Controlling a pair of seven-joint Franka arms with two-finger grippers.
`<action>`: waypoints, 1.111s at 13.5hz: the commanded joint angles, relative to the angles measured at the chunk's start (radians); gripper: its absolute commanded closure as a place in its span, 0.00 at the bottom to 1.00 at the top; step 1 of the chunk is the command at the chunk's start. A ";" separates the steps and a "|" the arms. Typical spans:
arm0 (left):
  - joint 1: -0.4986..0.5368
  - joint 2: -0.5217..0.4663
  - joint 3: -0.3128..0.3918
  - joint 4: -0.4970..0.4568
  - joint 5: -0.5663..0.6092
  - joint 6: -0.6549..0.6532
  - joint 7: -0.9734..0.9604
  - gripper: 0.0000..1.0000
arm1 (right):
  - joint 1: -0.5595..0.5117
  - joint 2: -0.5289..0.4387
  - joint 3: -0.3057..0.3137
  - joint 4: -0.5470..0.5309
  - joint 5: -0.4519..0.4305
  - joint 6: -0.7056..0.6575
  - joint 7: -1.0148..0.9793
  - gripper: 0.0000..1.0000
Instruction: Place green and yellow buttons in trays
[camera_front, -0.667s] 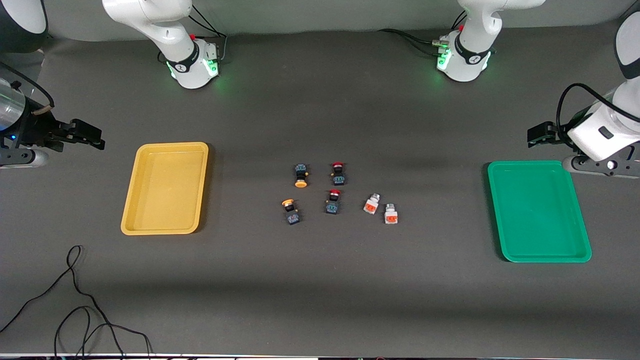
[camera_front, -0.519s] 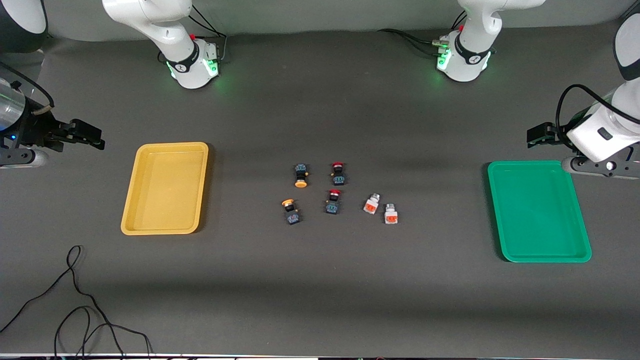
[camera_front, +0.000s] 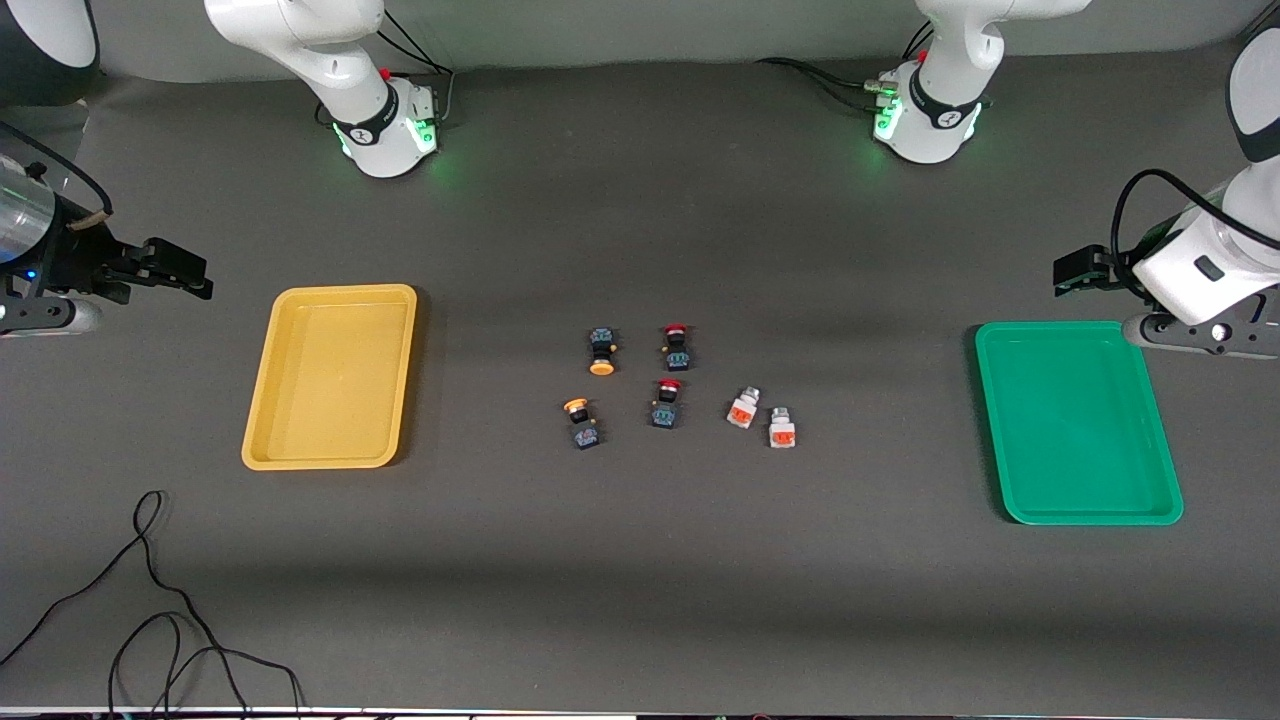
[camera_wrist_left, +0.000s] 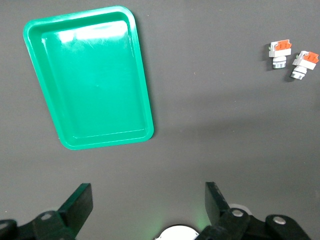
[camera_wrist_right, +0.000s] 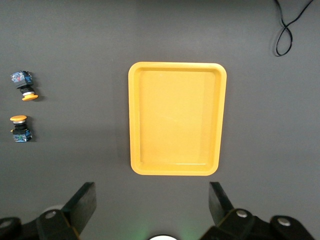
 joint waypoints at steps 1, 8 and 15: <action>0.003 0.011 0.001 0.028 -0.007 -0.023 0.016 0.00 | 0.083 -0.006 0.003 -0.013 0.028 0.008 0.095 0.00; 0.004 0.011 0.001 0.028 -0.007 -0.021 0.016 0.00 | 0.498 0.101 0.003 -0.014 0.071 0.154 0.675 0.00; 0.004 0.011 -0.001 0.028 -0.014 -0.020 0.017 0.00 | 0.708 0.198 0.001 -0.125 0.074 0.394 0.835 0.00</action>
